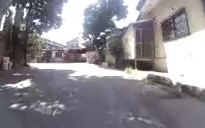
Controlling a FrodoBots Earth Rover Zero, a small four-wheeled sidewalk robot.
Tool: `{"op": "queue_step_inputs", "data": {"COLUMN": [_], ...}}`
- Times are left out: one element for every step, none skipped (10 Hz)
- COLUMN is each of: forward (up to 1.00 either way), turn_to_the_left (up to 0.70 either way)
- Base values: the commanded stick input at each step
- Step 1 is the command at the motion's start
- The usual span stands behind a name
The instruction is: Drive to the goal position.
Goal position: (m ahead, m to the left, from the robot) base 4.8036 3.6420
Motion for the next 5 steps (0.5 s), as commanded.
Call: {"op": "queue_step_inputs", "data": {"forward": [1.0,1.0,1.0,1.0,1.0], "turn_to_the_left": [0.0,0.0,0.0,0.0,0.0]}}
